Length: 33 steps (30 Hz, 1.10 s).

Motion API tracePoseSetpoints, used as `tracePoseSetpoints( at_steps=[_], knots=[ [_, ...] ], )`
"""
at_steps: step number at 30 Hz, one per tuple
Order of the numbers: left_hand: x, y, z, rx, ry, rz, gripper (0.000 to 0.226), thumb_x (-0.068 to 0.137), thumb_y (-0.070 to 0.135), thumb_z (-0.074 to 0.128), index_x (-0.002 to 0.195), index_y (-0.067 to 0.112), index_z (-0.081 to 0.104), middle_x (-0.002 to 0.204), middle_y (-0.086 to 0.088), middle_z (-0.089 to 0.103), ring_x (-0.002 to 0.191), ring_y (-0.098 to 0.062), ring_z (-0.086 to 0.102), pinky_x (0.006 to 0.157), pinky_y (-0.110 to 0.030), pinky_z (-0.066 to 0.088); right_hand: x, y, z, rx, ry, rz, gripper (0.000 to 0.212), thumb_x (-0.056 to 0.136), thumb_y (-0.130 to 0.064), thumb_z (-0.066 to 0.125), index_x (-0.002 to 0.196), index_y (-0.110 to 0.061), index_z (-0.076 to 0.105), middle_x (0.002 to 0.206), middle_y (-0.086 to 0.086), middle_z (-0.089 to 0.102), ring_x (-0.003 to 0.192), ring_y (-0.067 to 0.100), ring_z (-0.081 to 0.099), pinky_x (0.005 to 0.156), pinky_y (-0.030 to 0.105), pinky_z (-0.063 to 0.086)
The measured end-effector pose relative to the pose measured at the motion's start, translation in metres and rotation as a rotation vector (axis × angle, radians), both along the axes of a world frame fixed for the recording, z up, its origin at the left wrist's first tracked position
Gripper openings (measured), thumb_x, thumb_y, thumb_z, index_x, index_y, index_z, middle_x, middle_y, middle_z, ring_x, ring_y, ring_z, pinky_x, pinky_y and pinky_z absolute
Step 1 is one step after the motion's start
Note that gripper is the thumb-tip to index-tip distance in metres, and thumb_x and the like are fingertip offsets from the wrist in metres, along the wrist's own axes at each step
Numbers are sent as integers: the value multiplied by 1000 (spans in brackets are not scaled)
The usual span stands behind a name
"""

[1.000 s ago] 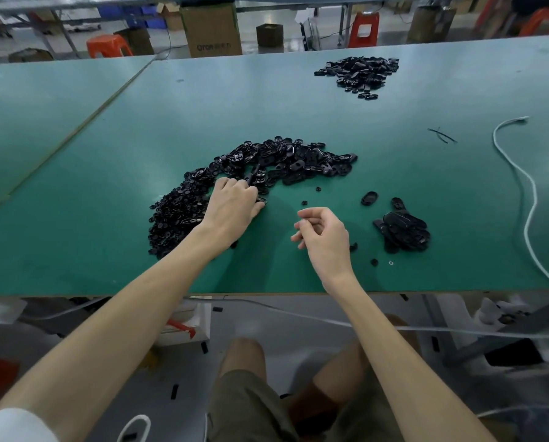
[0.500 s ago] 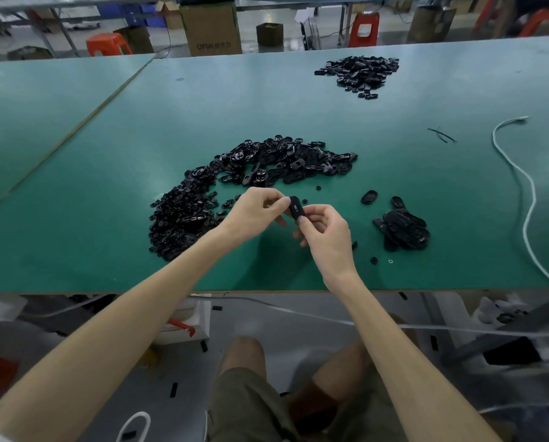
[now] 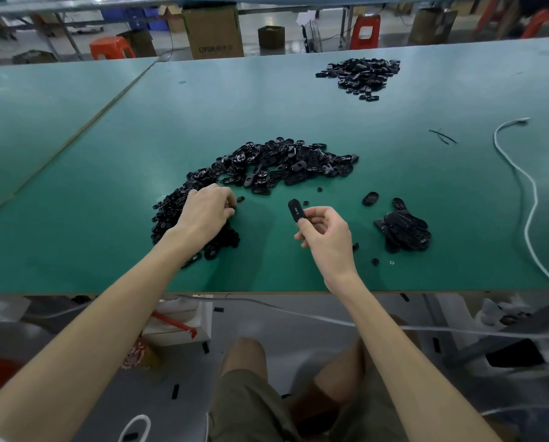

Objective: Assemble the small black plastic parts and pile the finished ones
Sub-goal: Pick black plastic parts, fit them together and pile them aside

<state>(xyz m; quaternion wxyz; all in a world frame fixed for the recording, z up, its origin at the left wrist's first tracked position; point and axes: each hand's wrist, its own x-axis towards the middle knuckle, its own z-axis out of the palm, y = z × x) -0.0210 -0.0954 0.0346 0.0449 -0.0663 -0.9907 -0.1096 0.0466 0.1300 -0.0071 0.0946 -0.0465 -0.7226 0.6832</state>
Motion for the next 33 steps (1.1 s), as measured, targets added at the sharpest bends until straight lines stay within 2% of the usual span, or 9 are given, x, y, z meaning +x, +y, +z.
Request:
tracePoseSetpoints(
  at_steps=[5,10,11,13,15,16,21,27,33],
  knots=[
    [1,1,-2,3,46,1,3,98,18,68,100,19,70,99,1,68,100,-24,63,100,-40,32,0,0,0,-4,-7,-5,11,98,-5,65,99,-15,62,85,0,70,67,6,69,61,23,54],
    [4,2,6,74,127,40,10,99,16,66,104,13,75,103,-4,74,98,-26,67,103,-43,43,0,0,0,-2,-6,-6,10,98,-4,65,99,-14,62,84,-1,70,67,6,69,60,24,54],
    [6,5,8,139,117,33,12,99,16,66,105,12,76,101,-4,74,96,-24,67,101,-41,47,0,0,0,-1,-4,-7,10,98,-4,65,99,-14,62,84,-1,70,67,6,69,60,23,54],
    [12,14,15,355,42,9,12,98,15,68,104,14,78,91,1,74,85,-17,68,86,-26,53,0,0,0,-3,-2,-7,10,98,-4,65,99,-14,62,84,-1,70,66,6,69,60,23,54],
    [18,26,20,517,-15,-41,10,97,14,70,98,18,80,80,7,72,71,-10,64,69,-12,49,-1,1,0,-4,-2,-4,10,98,-4,65,99,-14,62,84,-2,70,66,6,69,59,23,54],
    [22,32,22,552,-24,-74,10,96,15,70,96,19,79,77,8,72,68,-8,63,66,-12,48,-1,0,0,-4,-2,-3,10,98,-5,65,99,-14,62,84,-2,70,66,6,69,59,23,54],
    [32,57,17,719,-108,-159,8,95,12,71,98,14,78,83,-7,77,70,-12,68,72,-29,51,-1,0,0,-3,-18,-10,10,98,-6,66,99,-16,63,88,1,73,68,9,71,62,25,55],
    [35,62,8,760,-150,-149,12,92,7,74,98,16,77,81,0,77,69,-11,72,68,-16,46,-1,0,-1,0,-13,-10,9,97,-8,68,98,-16,64,86,1,74,68,11,72,61,25,56],
    [37,64,7,798,-153,-81,11,88,9,79,93,16,71,81,-3,76,67,-14,73,77,-31,56,-1,-1,-1,8,-4,-14,12,96,-7,68,96,-18,65,82,-3,73,66,9,71,59,24,55]
  ],
)
